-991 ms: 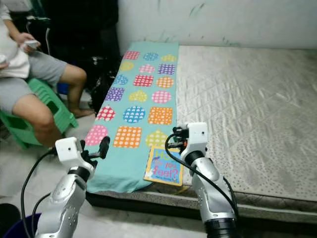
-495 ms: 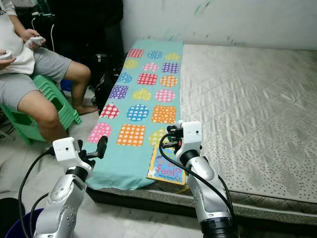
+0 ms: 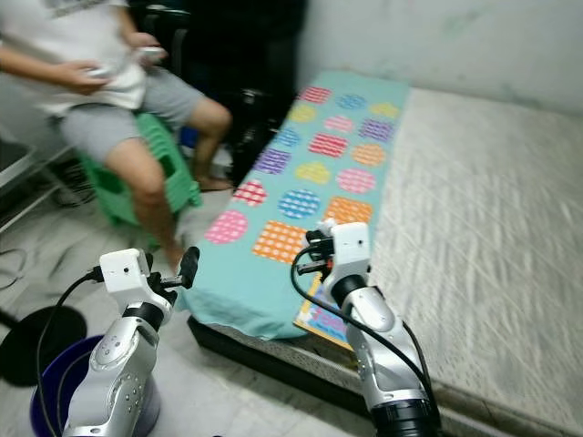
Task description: Clean up the room
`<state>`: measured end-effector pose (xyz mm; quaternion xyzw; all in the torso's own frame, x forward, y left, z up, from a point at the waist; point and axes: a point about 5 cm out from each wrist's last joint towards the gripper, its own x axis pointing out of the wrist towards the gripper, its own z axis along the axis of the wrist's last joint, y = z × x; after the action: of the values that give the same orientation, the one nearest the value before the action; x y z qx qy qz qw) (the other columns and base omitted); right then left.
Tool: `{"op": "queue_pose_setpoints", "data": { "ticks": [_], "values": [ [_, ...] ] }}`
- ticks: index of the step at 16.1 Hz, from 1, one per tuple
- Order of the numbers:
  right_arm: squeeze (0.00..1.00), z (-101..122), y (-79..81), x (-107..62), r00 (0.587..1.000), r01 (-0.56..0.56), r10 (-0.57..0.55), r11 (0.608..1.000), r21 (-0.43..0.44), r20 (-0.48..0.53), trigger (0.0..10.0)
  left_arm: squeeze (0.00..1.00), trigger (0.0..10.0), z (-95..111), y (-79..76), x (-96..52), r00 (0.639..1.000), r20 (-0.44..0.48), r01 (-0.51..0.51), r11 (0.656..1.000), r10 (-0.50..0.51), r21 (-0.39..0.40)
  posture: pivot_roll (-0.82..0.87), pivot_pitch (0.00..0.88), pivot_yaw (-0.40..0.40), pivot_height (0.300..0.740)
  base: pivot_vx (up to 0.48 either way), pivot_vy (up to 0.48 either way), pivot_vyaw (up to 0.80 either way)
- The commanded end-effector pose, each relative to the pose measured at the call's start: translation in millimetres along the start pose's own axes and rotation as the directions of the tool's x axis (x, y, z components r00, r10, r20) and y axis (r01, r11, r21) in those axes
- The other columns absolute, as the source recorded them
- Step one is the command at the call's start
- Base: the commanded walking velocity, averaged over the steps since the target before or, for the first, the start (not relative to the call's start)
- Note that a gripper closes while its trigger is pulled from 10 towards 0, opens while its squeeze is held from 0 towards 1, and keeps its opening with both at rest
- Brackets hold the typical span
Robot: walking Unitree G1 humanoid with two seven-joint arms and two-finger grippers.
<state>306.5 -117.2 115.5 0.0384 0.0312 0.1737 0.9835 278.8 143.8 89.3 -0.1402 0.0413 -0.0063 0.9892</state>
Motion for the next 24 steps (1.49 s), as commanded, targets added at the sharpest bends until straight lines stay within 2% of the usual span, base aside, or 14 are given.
{"op": "queue_pose_setpoints", "data": {
  "ticks": [1,6,11,19,22,24],
  "values": [
    [0.00,4.5,3.8,2.0,1.000,-0.015,0.016,1.000,-0.003,0.021,10.0,0.00,10.0,-1.7,-0.1,-0.5,1.000,-0.005,-0.003,1.000,0.003,0.004,-0.05,0.043,0.028,0.740,0.000,0.000,0.58],
    [0.00,4.5,5.5,2.6,1.000,-0.020,0.021,1.000,-0.007,0.022,10.0,0.00,10.0,-2.5,1.8,-1.7,1.000,-0.006,-0.019,1.000,0.019,-0.006,-0.05,0.049,0.024,0.740,0.000,0.000,0.58],
    [0.00,6.5,7.0,4.4,0.999,-0.025,0.026,0.999,-0.020,0.030,10.0,0.00,10.0,0.8,-6.0,1.7,1.000,0.006,0.002,1.000,-0.002,-0.024,-0.06,0.060,0.031,0.740,0.000,0.000,0.58],
    [0.00,4.8,7.7,3.1,0.999,-0.022,0.022,0.999,-0.023,0.028,10.0,0.00,10.0,-0.9,-6.0,1.6,1.000,-0.007,0.003,0.999,-0.004,-0.033,-0.06,0.067,0.033,0.740,0.000,0.000,0.80],
    [0.00,4.7,5.9,3.1,1.000,-0.015,0.015,1.000,-0.006,0.024,10.0,0.00,10.0,-1.1,-5.3,2.0,1.000,-0.009,-0.001,0.999,0.001,-0.036,-0.06,0.069,0.032,0.740,0.000,0.000,0.16],
    [0.00,6.7,8.9,2.4,0.999,-0.033,0.035,0.998,-0.058,0.037,10.0,0.00,10.0,-1.4,-5.3,1.9,1.000,-0.011,0.000,0.999,0.000,-0.034,-0.06,0.069,0.032,0.740,0.000,0.000,0.40]
  ]
}}
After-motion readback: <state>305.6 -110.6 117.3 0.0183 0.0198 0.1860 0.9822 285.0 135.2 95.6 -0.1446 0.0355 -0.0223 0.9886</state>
